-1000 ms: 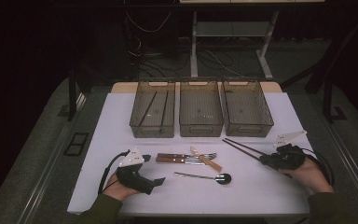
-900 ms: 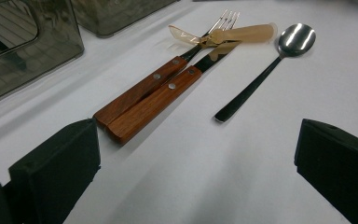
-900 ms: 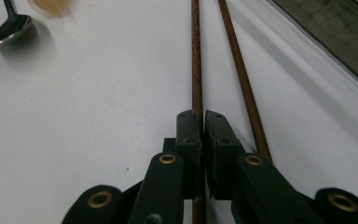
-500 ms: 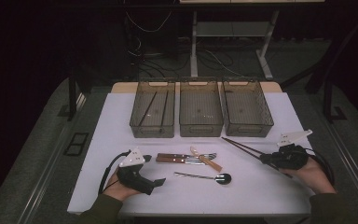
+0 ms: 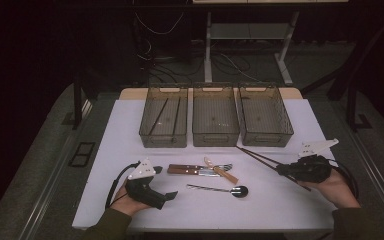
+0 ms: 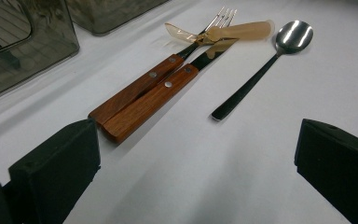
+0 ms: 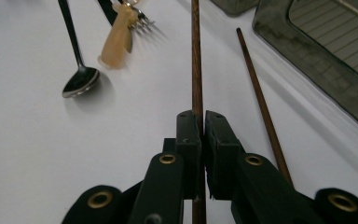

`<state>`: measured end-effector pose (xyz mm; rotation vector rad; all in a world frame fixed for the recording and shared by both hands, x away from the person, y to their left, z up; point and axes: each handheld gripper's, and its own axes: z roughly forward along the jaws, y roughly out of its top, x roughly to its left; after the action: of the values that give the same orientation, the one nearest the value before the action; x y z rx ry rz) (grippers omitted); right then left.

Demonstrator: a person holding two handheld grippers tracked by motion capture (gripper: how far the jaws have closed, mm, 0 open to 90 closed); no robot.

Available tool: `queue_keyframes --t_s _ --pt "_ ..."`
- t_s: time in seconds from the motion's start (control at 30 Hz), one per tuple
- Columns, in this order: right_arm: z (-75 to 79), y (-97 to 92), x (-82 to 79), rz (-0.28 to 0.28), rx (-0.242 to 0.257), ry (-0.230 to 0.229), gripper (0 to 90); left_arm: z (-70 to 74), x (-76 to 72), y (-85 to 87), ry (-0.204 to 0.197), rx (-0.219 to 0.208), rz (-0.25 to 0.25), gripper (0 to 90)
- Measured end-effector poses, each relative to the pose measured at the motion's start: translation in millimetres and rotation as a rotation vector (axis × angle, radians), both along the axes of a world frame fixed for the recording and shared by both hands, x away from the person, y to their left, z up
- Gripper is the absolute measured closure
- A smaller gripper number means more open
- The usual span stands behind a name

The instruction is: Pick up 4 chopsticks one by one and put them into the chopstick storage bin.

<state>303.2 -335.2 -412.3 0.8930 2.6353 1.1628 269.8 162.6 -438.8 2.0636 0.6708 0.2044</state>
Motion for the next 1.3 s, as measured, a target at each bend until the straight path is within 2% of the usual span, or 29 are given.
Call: queue_keyframes --t_s 0.2,0.57,0.93,1.3 --pt "7.4 4.2 -4.2 0.005 0.033 -0.017 85.0 -0.4 -0.6 -0.8 -0.001 0.002 0.002 0.0" --pt "19.7 20.6 -0.3 -0.010 0.099 -0.030 85.1 0.2 -1.0 -0.2 -0.002 0.002 -0.004 0.0" --pt "28.1 37.4 9.9 -0.021 0.127 -0.021 85.2 -0.1 -0.7 -0.1 0.000 -0.004 -0.007 0.0" --pt "44.7 71.6 26.1 -0.036 0.103 -0.033 85.1 -1.7 0.4 0.0 -0.005 0.004 -0.012 0.0"
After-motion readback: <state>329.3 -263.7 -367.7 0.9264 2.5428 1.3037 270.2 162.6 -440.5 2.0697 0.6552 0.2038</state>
